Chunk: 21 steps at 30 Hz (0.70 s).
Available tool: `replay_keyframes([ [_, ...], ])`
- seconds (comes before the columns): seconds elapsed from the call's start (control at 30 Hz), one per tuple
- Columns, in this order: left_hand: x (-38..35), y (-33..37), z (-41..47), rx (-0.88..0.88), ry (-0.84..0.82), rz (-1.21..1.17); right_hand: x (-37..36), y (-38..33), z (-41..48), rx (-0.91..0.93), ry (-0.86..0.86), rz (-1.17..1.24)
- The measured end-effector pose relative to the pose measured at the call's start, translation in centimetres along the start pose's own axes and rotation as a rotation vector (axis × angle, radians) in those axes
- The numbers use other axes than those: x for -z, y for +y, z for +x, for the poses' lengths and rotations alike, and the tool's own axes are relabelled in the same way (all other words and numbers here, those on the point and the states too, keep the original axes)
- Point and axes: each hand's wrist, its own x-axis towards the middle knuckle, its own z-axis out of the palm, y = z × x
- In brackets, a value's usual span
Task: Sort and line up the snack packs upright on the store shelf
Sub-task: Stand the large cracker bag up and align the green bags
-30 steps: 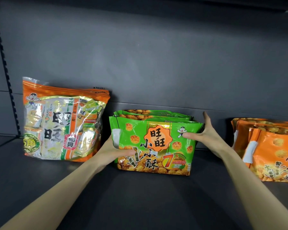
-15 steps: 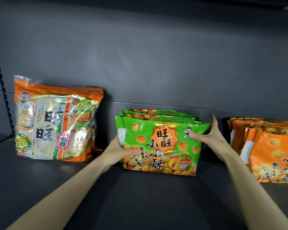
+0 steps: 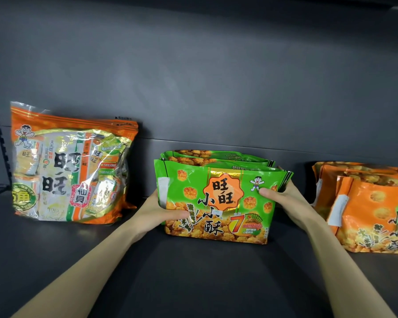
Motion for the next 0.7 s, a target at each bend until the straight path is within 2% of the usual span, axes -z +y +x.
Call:
replay_keyframes([
  [0.7, 0.05, -0.23, 0.12, -0.014, -0.003, 0.027, -0.27, -0.12, 0.2, 0.027, 0.018, 0.014],
])
